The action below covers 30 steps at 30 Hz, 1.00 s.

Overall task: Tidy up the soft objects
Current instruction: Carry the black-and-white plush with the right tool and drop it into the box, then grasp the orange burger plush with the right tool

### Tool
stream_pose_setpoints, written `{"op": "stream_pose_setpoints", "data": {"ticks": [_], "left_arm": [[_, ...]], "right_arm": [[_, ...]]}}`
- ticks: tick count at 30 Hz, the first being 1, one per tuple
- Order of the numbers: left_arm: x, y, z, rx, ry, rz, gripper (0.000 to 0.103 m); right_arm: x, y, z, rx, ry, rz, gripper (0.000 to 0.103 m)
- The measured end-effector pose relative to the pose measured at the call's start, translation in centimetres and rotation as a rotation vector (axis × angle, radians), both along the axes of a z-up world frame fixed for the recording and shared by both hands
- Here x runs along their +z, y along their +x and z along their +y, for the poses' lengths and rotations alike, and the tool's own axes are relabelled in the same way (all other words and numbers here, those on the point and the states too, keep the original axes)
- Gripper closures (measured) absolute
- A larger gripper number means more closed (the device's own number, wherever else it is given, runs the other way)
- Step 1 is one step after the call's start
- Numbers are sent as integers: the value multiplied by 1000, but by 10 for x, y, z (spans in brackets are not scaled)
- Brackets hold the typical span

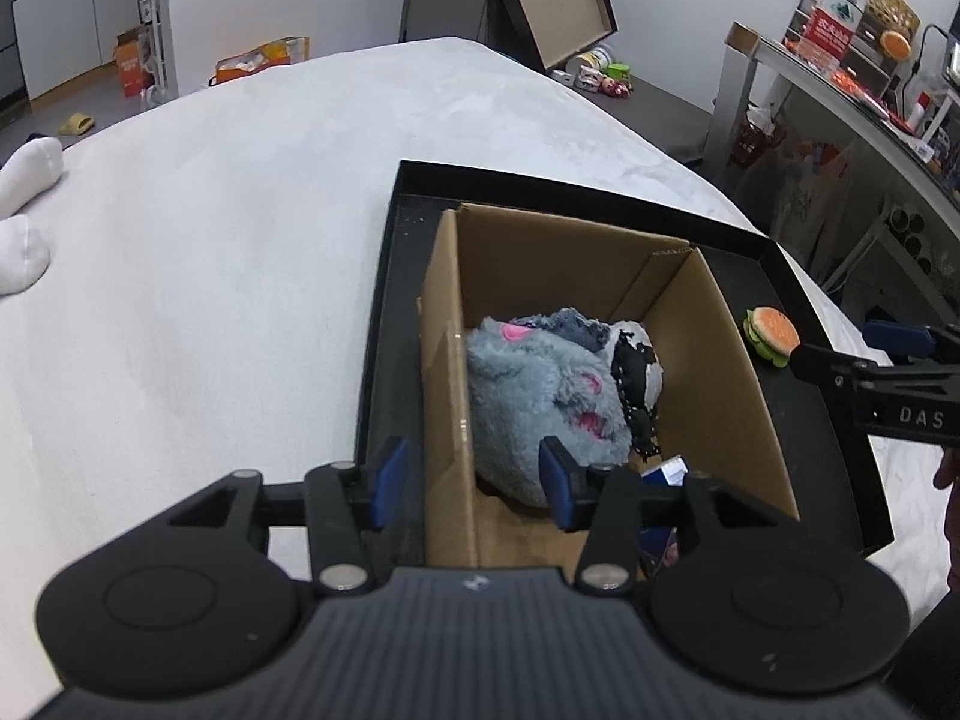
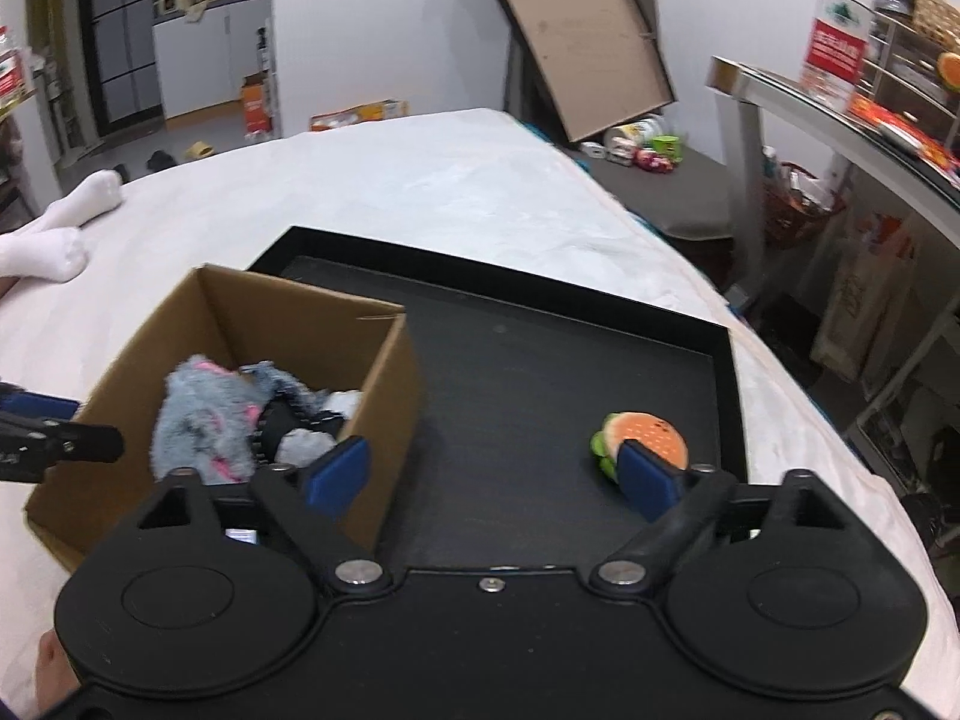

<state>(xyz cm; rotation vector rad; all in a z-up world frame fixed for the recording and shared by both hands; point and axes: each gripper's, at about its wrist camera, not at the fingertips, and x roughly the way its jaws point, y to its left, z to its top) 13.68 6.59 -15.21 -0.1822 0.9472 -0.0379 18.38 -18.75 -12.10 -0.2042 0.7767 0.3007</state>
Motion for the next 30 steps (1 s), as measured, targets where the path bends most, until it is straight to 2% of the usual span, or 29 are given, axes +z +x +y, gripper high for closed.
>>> {"op": "stream_pose_setpoints", "data": {"ticks": [7, 14, 24, 30], "left_arm": [[0, 6, -16, -25, 21, 10, 54], [1, 14, -25, -11, 52, 1, 33], [-2, 28, -37, 23, 85, 14, 32], [-4, 37, -46, 36, 110, 25, 27]], "right_arm": [[-18, 8, -21, -67, 12, 39, 10], [-30, 15, -36, -88, 36, 69, 10], [-45, 36, -55, -113, 92, 97, 10], [-58, 50, -66, -151, 121, 111, 13]]}}
